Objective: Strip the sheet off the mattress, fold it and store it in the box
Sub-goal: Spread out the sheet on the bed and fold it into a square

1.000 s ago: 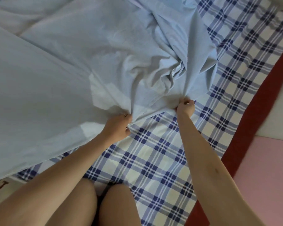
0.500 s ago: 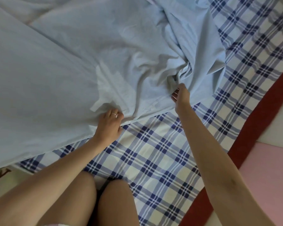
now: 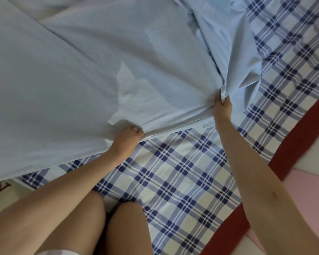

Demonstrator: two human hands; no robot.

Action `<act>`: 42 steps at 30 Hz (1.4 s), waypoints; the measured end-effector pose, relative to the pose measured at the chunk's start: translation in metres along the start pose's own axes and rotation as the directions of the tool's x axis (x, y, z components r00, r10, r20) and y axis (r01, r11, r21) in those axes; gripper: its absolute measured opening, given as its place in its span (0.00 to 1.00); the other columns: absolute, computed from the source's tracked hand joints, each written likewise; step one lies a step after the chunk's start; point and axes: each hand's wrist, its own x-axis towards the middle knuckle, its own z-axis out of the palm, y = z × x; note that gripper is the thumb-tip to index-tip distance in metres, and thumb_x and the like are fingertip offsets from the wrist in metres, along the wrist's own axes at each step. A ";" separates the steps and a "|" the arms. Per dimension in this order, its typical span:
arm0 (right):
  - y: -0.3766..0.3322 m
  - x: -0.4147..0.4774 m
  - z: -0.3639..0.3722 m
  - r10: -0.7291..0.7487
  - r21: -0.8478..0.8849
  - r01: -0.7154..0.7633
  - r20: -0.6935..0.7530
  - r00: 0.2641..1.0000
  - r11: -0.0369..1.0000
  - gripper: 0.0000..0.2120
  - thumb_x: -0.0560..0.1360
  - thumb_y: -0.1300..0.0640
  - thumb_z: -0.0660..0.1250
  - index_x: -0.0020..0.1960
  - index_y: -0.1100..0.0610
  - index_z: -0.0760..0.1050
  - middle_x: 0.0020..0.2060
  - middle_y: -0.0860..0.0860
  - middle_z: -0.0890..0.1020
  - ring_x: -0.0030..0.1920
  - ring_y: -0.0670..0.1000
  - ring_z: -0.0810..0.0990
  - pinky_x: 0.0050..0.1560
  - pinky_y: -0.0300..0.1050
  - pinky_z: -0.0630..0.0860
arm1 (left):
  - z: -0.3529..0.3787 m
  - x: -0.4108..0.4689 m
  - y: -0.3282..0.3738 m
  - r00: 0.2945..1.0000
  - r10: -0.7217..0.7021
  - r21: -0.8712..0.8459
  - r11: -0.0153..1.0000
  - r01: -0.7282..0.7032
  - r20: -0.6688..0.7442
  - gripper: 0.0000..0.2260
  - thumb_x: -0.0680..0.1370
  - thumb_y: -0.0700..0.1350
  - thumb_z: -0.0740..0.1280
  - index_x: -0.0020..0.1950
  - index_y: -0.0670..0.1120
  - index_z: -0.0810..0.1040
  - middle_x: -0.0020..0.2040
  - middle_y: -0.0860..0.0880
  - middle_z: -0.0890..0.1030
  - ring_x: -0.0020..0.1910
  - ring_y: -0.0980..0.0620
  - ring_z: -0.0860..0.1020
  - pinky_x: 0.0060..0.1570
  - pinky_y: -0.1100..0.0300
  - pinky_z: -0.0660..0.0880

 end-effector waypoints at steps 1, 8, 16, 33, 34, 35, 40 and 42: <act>0.006 0.000 0.000 -0.014 -0.025 0.014 0.017 1.000 1.000 0.15 0.82 0.59 0.55 0.68 0.58 0.68 0.51 0.52 0.76 0.48 0.49 0.73 0.35 0.28 0.70 | 0.003 -0.001 -0.001 1.000 0.004 0.014 1.000 -0.004 -0.008 0.19 0.61 0.32 0.78 0.50 0.38 0.81 0.41 0.43 0.82 0.41 0.44 0.81 0.30 0.58 0.77; 0.024 -0.007 0.001 -0.196 -0.269 0.177 -0.047 0.979 0.947 0.15 0.81 0.63 0.53 0.66 0.61 0.66 0.50 0.60 0.79 0.49 0.57 0.77 0.43 0.48 0.70 | 0.006 -0.001 -0.002 0.999 0.049 0.047 0.998 -0.048 -0.012 0.15 0.63 0.30 0.75 0.47 0.38 0.82 0.41 0.43 0.83 0.41 0.44 0.81 0.33 0.56 0.78; 0.039 0.006 0.002 -0.065 -0.474 0.059 0.003 0.998 0.879 0.13 0.81 0.55 0.57 0.63 0.58 0.66 0.53 0.59 0.80 0.55 0.62 0.77 0.62 0.54 0.67 | 0.020 0.003 -0.001 1.000 -0.003 0.043 0.999 0.002 0.010 0.16 0.72 0.34 0.67 0.60 0.40 0.75 0.54 0.44 0.80 0.53 0.46 0.78 0.45 0.55 0.78; 0.054 -0.071 0.061 -0.642 -0.438 0.895 0.711 0.288 -0.083 0.25 0.81 0.45 0.51 0.76 0.49 0.54 0.75 0.53 0.58 0.75 0.60 0.57 0.72 0.61 0.59 | 0.011 -0.006 -0.005 0.999 -0.053 0.092 0.994 0.052 0.013 0.25 0.64 0.36 0.77 0.59 0.36 0.74 0.55 0.39 0.77 0.52 0.43 0.79 0.45 0.55 0.80; 0.060 -0.060 0.051 -0.523 -0.524 0.850 0.739 0.426 -0.048 0.28 0.81 0.39 0.45 0.78 0.47 0.48 0.77 0.51 0.51 0.76 0.60 0.50 0.74 0.62 0.53 | 0.008 0.000 -0.005 0.997 -0.071 0.074 0.995 0.068 0.038 0.24 0.69 0.37 0.74 0.62 0.37 0.72 0.59 0.41 0.75 0.56 0.44 0.76 0.50 0.56 0.78; 0.064 -0.048 0.039 -0.462 -0.662 0.741 0.624 0.630 0.115 0.29 0.80 0.39 0.42 0.78 0.48 0.46 0.78 0.49 0.47 0.77 0.59 0.47 0.75 0.59 0.49 | 0.005 0.007 -0.005 0.995 -0.068 0.067 0.996 0.063 0.078 0.22 0.72 0.37 0.71 0.64 0.39 0.69 0.61 0.43 0.72 0.59 0.46 0.74 0.53 0.57 0.76; 0.020 -0.017 -0.004 -0.280 -0.379 0.178 -0.235 0.931 0.908 0.17 0.78 0.53 0.63 0.62 0.62 0.69 0.59 0.58 0.71 0.53 0.56 0.73 0.58 0.55 0.71 | -0.010 0.029 -0.002 0.978 -0.055 0.105 0.994 0.035 0.202 0.16 0.75 0.34 0.64 0.62 0.41 0.71 0.60 0.45 0.73 0.54 0.48 0.77 0.49 0.58 0.76; -0.008 0.003 -0.005 -0.138 -0.241 0.055 -0.346 0.928 0.969 0.30 0.71 0.52 0.72 0.67 0.61 0.65 0.62 0.58 0.69 0.58 0.56 0.70 0.59 0.55 0.71 | -0.010 0.032 -0.003 0.974 -0.055 0.112 0.993 0.031 0.220 0.16 0.75 0.33 0.64 0.62 0.40 0.71 0.61 0.44 0.73 0.54 0.48 0.78 0.49 0.58 0.76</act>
